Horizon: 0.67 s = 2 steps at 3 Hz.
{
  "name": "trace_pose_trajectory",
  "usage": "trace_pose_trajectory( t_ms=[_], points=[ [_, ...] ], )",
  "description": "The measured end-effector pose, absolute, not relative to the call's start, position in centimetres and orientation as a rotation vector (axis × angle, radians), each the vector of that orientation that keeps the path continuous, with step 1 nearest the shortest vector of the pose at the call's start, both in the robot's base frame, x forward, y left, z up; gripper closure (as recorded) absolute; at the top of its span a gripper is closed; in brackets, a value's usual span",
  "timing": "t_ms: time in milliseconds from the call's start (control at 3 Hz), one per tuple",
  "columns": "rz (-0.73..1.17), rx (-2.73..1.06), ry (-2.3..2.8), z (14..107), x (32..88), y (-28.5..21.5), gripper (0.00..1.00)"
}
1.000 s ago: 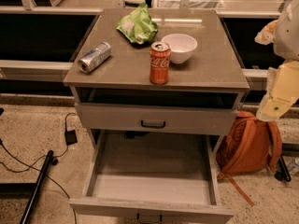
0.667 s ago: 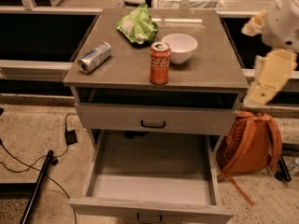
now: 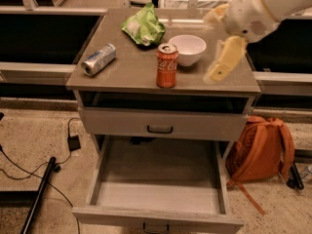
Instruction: Place coke can into middle drawer
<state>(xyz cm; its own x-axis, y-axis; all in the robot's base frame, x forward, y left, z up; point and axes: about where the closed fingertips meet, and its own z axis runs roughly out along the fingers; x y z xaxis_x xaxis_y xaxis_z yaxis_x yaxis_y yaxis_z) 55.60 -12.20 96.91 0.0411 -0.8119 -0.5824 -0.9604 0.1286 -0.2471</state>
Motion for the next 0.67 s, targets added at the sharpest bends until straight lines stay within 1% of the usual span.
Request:
trace_pose_trajectory(
  t_ms=[333,667],
  points=[
    [0.425,-1.638,1.774,94.5,59.3,-10.0,0.0],
    [0.508,-1.61,1.749,93.0,61.7,-7.6,0.0]
  ],
)
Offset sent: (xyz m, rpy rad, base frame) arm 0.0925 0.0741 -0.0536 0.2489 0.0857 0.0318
